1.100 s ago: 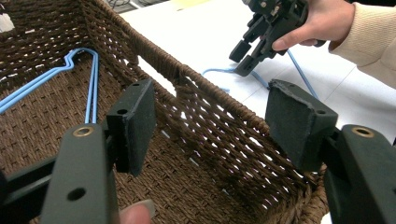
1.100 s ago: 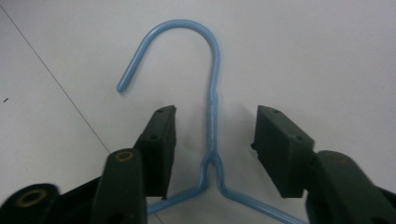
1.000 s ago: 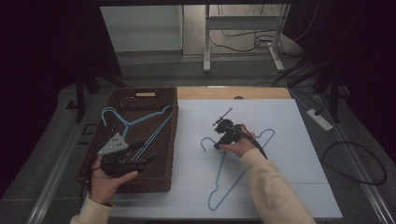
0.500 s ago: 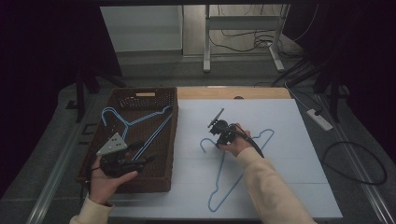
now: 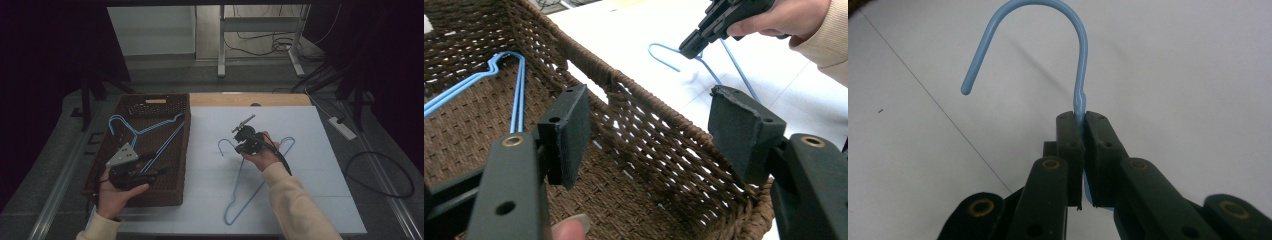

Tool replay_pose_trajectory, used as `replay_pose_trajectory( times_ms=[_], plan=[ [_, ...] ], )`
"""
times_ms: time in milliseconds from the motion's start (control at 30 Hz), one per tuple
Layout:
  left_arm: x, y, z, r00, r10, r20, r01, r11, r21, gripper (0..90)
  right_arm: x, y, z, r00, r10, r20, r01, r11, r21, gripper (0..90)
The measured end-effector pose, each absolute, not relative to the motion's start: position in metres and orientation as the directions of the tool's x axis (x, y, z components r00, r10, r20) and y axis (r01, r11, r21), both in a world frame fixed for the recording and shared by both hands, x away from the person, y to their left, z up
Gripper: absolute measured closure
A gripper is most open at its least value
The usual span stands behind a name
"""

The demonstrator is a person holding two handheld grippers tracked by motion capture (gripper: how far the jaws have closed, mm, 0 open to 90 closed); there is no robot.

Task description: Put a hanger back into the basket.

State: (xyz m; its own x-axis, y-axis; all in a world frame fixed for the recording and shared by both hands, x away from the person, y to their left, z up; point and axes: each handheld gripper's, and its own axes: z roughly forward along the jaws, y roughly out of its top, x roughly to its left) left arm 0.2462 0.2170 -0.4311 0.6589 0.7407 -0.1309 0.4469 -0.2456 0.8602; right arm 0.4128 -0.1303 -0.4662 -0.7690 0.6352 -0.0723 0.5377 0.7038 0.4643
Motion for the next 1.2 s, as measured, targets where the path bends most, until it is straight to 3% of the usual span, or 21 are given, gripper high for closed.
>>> replay_pose_trajectory(
  times_ms=[500,1200],
  plan=[
    [0.245,0.202,-0.431,0.682,0.713,-0.161,0.456,-0.243,0.856,34.2,0.401,-0.142,-0.455,-0.761,0.644,-0.071,0.519,0.671,0.529,86.2],
    [0.251,0.13,-0.43,0.727,0.662,-0.181,0.477,-0.298,0.827,33.3,0.395,-0.146,-0.452,-0.757,0.651,-0.065,0.509,0.649,0.565,86.1]
  ],
)
